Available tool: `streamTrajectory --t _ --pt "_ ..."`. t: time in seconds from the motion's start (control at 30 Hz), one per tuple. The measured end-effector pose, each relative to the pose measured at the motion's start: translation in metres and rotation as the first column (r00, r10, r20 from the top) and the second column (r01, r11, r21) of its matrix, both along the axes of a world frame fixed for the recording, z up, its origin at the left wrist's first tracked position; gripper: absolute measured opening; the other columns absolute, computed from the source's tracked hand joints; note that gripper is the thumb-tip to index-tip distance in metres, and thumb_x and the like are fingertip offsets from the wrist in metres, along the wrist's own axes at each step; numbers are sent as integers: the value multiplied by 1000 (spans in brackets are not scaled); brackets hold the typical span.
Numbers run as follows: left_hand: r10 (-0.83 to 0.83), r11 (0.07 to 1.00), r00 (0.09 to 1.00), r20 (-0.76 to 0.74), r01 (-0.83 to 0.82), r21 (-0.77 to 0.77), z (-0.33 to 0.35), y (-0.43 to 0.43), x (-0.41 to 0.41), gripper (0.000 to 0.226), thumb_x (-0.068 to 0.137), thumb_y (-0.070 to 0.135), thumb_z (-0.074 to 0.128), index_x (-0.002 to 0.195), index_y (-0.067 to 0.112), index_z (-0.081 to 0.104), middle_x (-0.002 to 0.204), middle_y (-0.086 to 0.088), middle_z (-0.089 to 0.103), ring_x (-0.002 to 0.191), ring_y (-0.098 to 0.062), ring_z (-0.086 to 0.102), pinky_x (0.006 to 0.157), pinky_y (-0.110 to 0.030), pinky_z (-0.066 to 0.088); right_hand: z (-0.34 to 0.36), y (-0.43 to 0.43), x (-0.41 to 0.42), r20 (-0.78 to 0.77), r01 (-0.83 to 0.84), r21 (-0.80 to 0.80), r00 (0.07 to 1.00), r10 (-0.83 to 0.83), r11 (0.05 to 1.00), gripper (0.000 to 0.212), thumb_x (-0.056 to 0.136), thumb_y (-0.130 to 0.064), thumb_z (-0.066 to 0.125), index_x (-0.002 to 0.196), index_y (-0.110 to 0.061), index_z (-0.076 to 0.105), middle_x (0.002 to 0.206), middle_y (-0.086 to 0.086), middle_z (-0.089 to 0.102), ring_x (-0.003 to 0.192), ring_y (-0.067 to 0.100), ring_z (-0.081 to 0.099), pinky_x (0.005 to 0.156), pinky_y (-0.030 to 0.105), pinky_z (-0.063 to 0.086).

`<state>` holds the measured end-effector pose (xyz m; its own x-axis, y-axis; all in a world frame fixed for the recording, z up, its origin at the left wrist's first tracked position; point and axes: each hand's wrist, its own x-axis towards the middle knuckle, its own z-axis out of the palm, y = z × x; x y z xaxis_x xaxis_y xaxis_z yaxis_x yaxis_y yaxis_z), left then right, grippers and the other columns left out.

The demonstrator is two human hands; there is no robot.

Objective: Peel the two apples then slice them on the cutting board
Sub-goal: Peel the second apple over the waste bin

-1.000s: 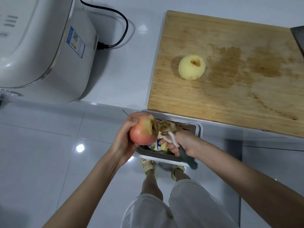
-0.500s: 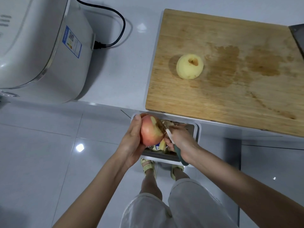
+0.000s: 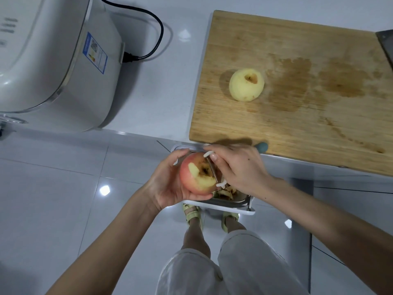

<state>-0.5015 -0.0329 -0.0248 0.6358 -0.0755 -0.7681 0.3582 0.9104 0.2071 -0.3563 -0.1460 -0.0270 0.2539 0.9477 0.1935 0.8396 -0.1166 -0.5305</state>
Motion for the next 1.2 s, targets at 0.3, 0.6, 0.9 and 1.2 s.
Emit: streamTrajectory --t 0.3,0.6,0.9,1.2 --pt "-183 912 975 -123 215 349 11 -13 9 50 86 56 44 100 13 65 88 -8 73 75 -22 70 61 -41 59 21 34 5 267 -289 85 929 258 953 20 90 -19 44 75 -7 48 43 3 42 38 24 41 49 29 35" --pt "-145 886 982 -124 185 425 16 -16 4 42 97 40 39 104 7 64 94 -16 71 75 -27 68 65 -45 57 17 27 1 153 -216 98 968 200 971 13 91 -22 41 82 -15 35 47 -8 24 39 16 24 48 21 25" --pt "107 896 991 -83 -60 441 16 -5 -3 37 97 36 39 99 10 66 88 -16 72 74 -30 70 60 -46 58 -20 -4 2 -15 47 -150 999 -50 988 12 87 -12 39 79 -9 47 45 -7 35 34 19 35 41 20 19" --pt "239 924 971 25 -235 300 3 -2 -6 27 84 26 48 105 14 60 112 -16 65 104 -37 61 93 -64 42 -17 0 -16 -588 282 -453 619 -521 846 30 99 -32 39 70 -25 38 61 -5 43 59 15 43 64 35 38"
